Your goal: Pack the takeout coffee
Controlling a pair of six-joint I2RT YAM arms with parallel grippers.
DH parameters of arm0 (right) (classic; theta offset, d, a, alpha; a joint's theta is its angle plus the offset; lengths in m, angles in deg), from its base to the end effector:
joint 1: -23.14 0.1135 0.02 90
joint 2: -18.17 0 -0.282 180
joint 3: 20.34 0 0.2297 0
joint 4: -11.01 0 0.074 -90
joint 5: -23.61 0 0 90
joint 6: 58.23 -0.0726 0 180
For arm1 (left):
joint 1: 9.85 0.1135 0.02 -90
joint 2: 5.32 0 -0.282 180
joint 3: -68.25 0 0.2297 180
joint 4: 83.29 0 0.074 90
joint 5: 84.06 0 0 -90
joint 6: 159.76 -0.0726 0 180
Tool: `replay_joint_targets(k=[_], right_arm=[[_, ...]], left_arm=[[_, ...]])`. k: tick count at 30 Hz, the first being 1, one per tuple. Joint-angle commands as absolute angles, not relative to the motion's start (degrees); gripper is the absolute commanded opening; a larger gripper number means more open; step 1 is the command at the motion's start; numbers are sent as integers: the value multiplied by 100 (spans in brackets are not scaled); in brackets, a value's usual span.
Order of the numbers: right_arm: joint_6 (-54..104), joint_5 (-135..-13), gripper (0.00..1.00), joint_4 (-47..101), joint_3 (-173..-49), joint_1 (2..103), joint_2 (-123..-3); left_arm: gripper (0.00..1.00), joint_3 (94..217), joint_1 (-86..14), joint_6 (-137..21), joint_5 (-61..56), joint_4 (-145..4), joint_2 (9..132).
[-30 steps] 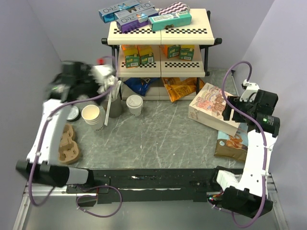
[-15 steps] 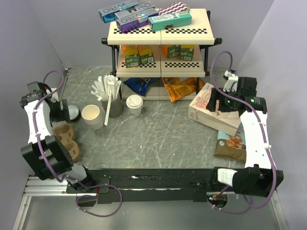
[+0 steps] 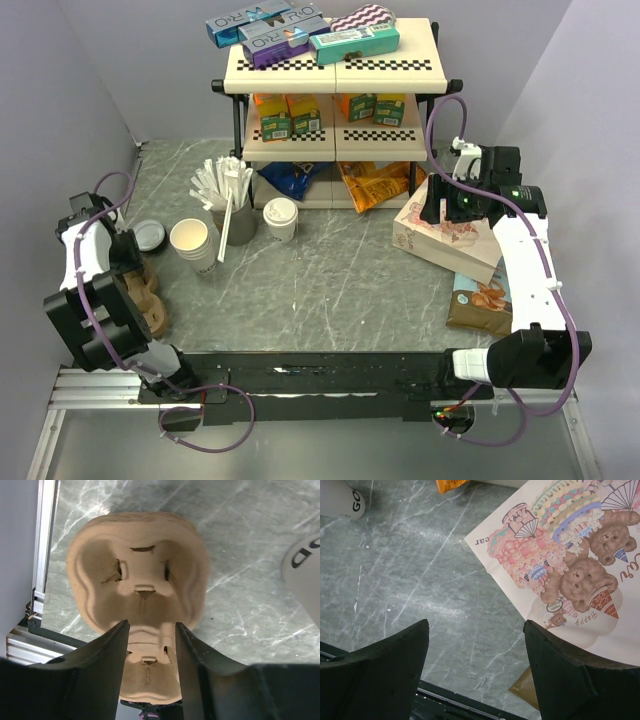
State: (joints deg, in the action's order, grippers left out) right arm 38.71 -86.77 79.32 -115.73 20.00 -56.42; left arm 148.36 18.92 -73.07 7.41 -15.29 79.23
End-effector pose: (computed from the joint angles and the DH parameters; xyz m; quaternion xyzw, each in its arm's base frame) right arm 0.2567 0.0112 0.3622 -0.0945 0.9147 0.1329 0.3697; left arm 0.2327 0.1299 0.2367 -0.2197 0.9635 0.0544 0.1432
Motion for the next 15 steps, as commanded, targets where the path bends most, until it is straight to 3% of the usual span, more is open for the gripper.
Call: replay_joint_targets(k=[1, 5, 15], right_arm=[[3854, -8599, 83, 7854, -11704, 2050, -5601], [3871, -8564, 83, 7819, -11617, 2042, -5557], [3897, -8555, 83, 7783, -11564, 2050, -5584]], left_arm=[[50, 14930, 1976, -7160, 875, -1603, 7985], [63, 14756, 2012, -7187, 866, -1559, 7906], [60, 14386, 2020, -7354, 919, -1550, 7607]])
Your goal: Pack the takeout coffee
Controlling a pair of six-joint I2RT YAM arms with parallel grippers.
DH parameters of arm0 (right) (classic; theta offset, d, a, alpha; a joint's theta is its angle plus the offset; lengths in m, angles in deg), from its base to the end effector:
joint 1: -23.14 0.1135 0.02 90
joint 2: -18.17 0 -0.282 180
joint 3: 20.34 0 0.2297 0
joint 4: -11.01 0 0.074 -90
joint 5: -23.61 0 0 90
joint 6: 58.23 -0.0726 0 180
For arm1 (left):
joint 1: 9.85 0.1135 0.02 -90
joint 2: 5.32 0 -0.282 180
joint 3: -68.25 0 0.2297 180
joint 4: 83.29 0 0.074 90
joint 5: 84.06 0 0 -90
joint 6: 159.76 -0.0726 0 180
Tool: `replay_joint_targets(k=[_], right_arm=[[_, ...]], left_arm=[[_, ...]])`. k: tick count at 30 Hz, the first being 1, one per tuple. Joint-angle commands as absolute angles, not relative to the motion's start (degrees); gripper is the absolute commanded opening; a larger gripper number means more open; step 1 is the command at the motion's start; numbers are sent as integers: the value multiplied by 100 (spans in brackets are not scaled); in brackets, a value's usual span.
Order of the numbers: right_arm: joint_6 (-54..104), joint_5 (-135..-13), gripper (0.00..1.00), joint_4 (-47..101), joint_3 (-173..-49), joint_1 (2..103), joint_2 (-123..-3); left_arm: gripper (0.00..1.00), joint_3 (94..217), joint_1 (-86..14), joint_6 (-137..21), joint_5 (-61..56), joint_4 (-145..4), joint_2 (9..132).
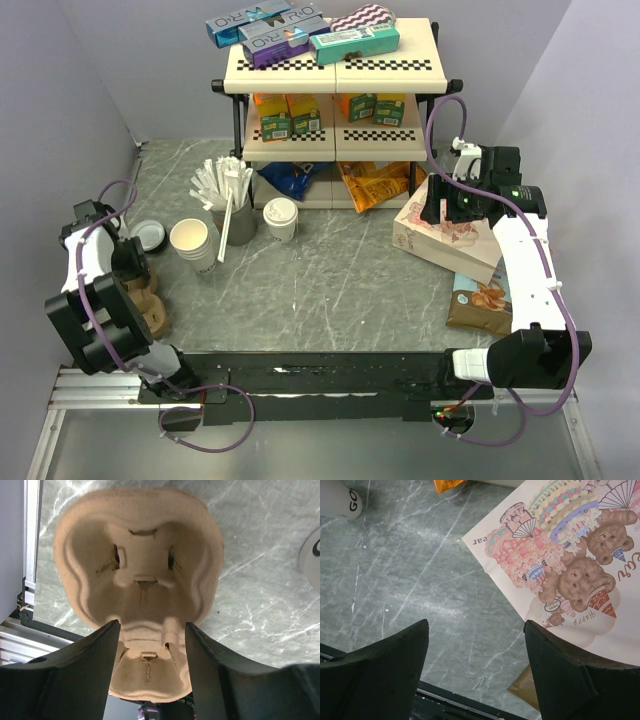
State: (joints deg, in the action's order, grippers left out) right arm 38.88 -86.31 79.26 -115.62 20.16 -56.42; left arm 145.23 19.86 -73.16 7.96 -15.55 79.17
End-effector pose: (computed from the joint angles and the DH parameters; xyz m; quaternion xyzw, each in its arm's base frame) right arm 0.2569 0.0114 0.3615 -0.0956 0.9153 0.1293 0.3693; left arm 0.2228 0.1301 0.2225 -0.2279 0.9650 0.0533 0.1180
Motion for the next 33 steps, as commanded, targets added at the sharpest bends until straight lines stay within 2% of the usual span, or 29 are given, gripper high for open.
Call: replay_joint_targets(k=[1, 11, 26, 33], right_arm=[[3889, -8555, 83, 7783, -11555, 2050, -5592], [3898, -8581, 83, 7766, -11573, 2042, -5628], [3889, -8608, 83, 7704, -11423, 2042, -5540], [3871, -8669, 83, 7713, -11475, 2050, -5627]], left_arm=[[60, 14377, 2012, -7345, 927, -1550, 7589], [56, 14394, 2012, -7389, 971, -1445, 7431], [54, 14000, 2020, -7617, 1103, -1418, 7387], [49, 13946, 2029, -7644, 1050, -1428, 7238]])
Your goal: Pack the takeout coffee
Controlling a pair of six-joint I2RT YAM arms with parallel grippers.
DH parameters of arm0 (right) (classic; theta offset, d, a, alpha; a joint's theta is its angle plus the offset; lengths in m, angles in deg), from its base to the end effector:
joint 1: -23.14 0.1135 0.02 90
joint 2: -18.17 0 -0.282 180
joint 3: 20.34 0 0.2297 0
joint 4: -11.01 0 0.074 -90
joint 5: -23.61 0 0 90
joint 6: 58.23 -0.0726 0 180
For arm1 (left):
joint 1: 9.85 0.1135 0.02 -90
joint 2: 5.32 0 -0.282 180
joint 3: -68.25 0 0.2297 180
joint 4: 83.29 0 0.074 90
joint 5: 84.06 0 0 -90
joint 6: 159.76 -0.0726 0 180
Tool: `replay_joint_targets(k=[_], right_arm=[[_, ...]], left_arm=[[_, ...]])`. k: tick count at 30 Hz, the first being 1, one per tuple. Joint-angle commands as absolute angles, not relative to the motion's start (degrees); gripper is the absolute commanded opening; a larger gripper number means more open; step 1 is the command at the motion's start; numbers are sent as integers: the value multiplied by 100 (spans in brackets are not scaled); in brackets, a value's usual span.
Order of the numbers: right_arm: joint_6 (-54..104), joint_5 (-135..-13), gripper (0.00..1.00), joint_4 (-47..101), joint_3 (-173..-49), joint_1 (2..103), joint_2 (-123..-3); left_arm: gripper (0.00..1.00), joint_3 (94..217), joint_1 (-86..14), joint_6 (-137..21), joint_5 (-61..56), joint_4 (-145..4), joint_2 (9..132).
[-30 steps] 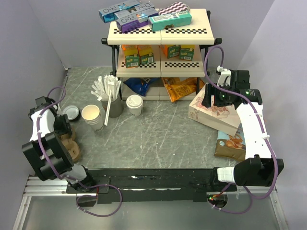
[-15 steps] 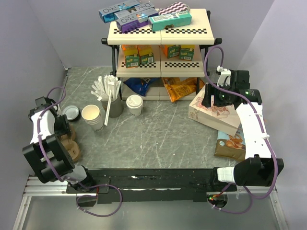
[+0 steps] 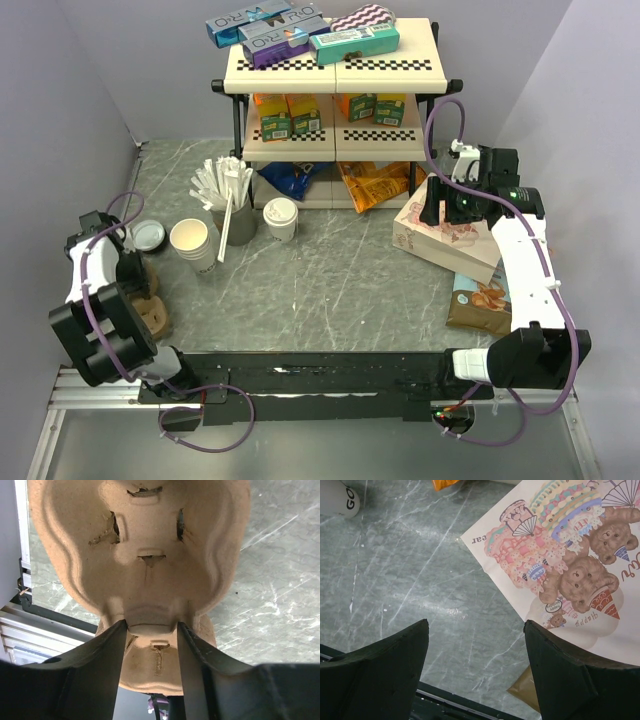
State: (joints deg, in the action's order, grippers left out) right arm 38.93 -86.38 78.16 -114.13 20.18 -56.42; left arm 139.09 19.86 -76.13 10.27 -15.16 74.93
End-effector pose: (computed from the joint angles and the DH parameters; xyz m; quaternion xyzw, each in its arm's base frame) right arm 0.2582 0.0115 0.3553 -0.0959 0.9164 0.1302 0.3662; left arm 0.1974 0.1190 0.2109 -0.2050 0.9720 0.0693 0.0915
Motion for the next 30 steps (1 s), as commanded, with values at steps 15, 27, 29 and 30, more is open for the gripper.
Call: replay_joint_targets(k=[15, 27, 29, 30], right_arm=[[3827, -8731, 83, 7652, -11432, 2051, -5698], [3819, -8766, 83, 7634, -11379, 2042, -5724], [3810, -8784, 83, 7634, -11414, 2050, -5751], [3801, -8775, 83, 7634, -11432, 2050, -5777]], left_arm=[[14, 14429, 2038, -7574, 866, -1296, 7396], [1, 14896, 2029, -8206, 522, -496, 7220], [1, 14930, 2029, -8241, 576, -461, 7185], [1, 14965, 2029, -8241, 576, -461, 7167]])
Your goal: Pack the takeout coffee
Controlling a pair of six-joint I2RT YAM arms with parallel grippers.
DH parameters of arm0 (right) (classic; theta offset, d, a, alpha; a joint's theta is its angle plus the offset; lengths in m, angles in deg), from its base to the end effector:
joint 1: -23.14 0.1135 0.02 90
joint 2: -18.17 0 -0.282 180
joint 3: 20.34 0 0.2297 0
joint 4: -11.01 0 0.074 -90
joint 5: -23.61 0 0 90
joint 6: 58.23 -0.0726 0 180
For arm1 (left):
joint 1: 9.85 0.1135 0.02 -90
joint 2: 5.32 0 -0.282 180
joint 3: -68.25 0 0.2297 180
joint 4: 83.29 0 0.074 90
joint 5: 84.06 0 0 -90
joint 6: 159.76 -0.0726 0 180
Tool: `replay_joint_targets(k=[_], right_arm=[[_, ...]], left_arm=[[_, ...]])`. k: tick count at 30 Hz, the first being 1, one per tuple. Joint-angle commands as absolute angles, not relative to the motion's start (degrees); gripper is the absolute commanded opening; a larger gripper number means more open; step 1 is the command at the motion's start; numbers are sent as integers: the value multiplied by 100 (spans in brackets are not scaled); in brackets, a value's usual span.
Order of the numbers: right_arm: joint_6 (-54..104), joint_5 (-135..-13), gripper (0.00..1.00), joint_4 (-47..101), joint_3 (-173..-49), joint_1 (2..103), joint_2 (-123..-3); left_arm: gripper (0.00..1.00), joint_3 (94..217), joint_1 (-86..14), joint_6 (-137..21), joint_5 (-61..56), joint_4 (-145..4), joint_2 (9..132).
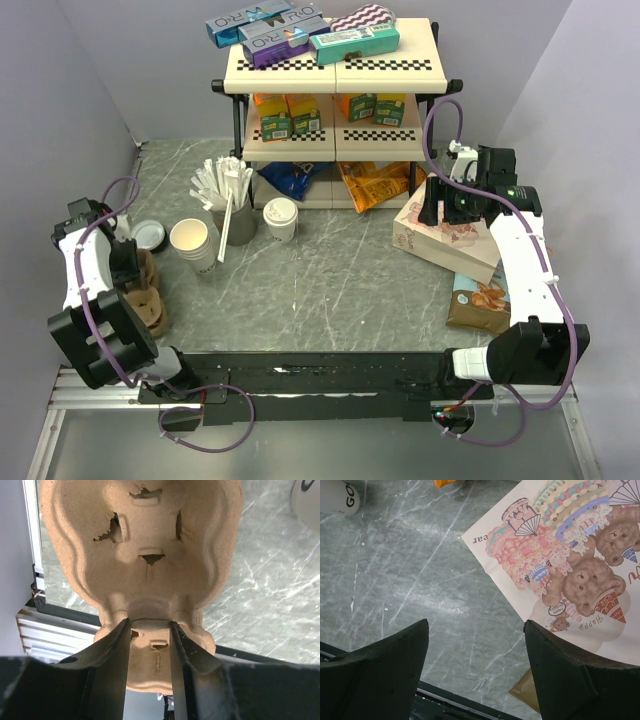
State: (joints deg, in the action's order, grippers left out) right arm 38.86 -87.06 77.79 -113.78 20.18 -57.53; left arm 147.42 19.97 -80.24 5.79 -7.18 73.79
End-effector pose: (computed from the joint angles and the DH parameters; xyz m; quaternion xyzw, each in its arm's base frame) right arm 0.2631 0.0121 0.3496 -0.0959 0.9187 0.1373 0.3576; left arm 0.2012 0.1151 0.2484 -0.1666 0.9785 0.0406 0.1145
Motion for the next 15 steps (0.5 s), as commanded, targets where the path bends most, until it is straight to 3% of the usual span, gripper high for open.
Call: replay_joint_targets(k=[1, 5, 15], right_arm=[[3801, -8792, 83, 7634, -11467, 2050, -5794], [3801, -8810, 83, 7643, -11546, 2050, -5847], [3783, -8836, 83, 7590, -11458, 2059, -5777]], left_arm=[[1, 15044, 2029, -8233, 576, -461, 7106], [1, 15483, 2029, -8408, 349, -215, 7036], [1, 16670, 2038, -9374, -1821, 479, 6983]])
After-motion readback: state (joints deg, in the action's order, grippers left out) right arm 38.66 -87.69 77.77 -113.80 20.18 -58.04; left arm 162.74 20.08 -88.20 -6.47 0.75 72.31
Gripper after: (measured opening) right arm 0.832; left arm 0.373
